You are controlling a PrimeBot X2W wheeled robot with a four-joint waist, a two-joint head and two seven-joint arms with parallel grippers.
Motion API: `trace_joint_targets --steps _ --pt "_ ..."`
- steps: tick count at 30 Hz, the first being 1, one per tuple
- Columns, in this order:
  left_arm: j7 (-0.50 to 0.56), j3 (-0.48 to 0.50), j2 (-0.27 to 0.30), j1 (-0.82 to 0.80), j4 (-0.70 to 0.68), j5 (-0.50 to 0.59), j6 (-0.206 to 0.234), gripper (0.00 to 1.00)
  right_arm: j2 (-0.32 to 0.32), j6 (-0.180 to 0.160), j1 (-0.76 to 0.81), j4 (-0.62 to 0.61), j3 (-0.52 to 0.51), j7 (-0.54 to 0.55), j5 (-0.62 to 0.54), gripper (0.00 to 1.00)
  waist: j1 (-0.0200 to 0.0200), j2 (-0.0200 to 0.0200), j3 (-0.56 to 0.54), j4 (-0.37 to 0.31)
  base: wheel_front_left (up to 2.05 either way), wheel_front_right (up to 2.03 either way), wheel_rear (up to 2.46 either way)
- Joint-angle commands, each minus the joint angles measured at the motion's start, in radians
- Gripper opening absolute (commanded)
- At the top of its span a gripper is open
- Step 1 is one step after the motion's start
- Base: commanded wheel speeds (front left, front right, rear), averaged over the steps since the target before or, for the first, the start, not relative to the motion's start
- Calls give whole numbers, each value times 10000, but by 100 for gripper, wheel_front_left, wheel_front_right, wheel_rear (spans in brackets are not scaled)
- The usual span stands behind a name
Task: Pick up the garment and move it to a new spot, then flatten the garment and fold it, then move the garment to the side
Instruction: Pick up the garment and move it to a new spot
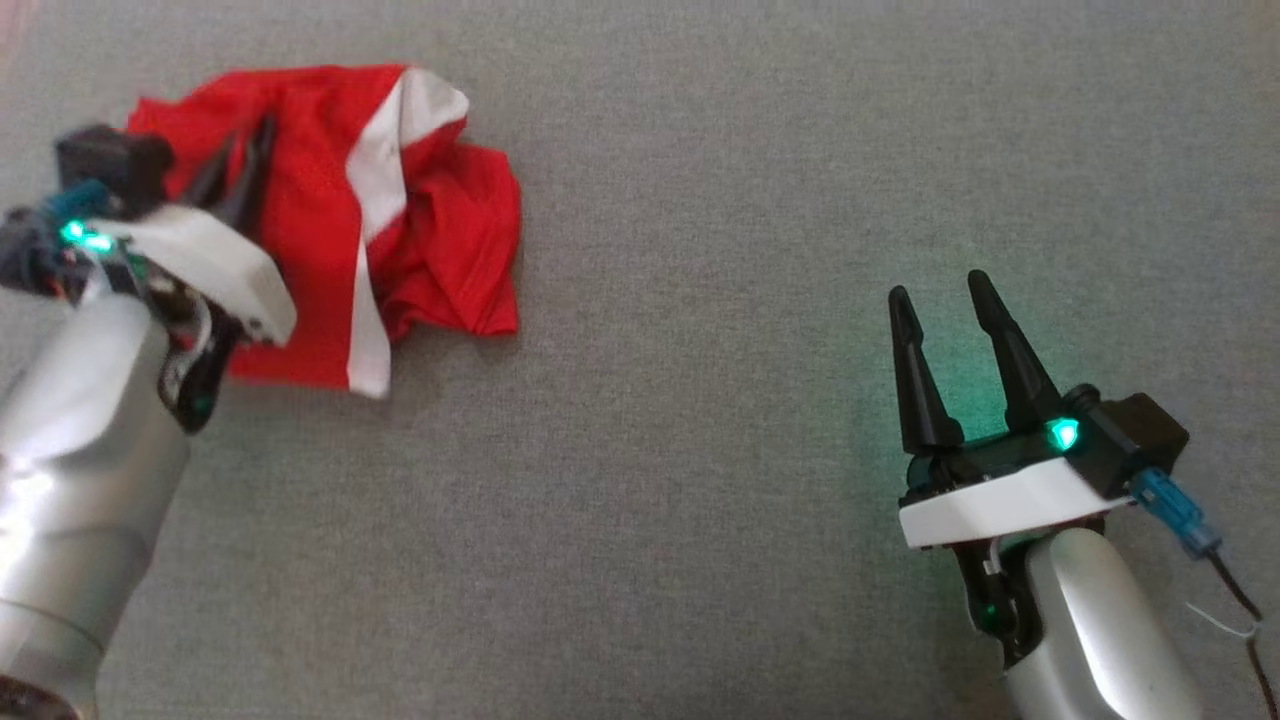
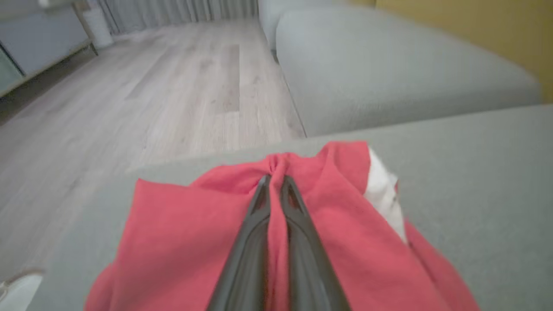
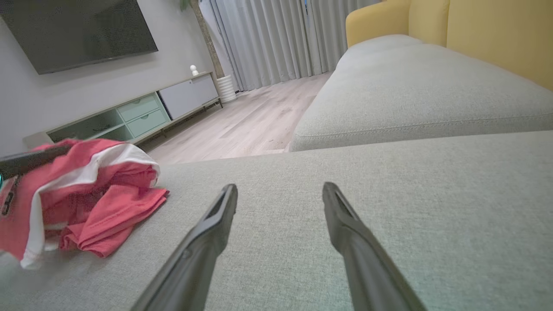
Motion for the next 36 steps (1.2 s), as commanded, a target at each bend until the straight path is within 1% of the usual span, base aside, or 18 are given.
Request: trace_joint_targets --steps 1,5,9,14,18,22,27,30,32,33,36 --pt "-369 437 557 -753 -350 -120 20 0 -20 -7 -163 -273 249 -107 66 100 0 0 -162 -5 0 0 0" --pt "-1382 593 604 -950 -907 -431 20 0 -20 -7 -66 -173 328 -107 205 100 0 0 -617 -86 0 0 0" --pt "-1914 1114 701 -887 -1744 -675 61 0 -20 -7 145 -174 328 -107 430 100 0 0 -1134 -177 0 0 0" --pt "-2054 1431 639 -327 -3131 -735 332 0 -20 -7 448 -141 305 -107 589 100 0 0 -1583 -192 0 0 0" --pt "-2027 1294 569 104 -4041 -633 631 0 -20 -7 499 -118 371 -107 609 100 0 0 -1715 -265 0 0 0" --pt "-1872 1076 442 347 -4567 -574 777 0 -20 -7 475 -162 421 -107 645 100 0 0 -1729 -411 0 0 0" --pt "-1650 690 26 609 -5236 -541 978 0 -20 -7 436 -252 512 -107 714 100 0 0 -1705 -810 0 0 0" --pt "-1510 398 -282 645 -5492 -501 1005 0 -20 -7 377 -362 564 -107 794 100 0 0 -1647 -1157 0 0 0" --pt "-1421 185 -519 630 -5598 -467 1002 0 -20 -7 321 -416 607 -107 839 100 0 0 -1597 -1432 0 0 0" --pt "-1332 0 -772 597 -5624 -463 1007 0 -20 -7 265 -474 655 -107 899 100 0 0 -1543 -1736 0 0 0" --pt "-1117 -312 -1176 508 -5505 -369 1152 0 -20 -7 173 -595 708 -107 1043 100 0 0 -1369 -2209 0 0 0"
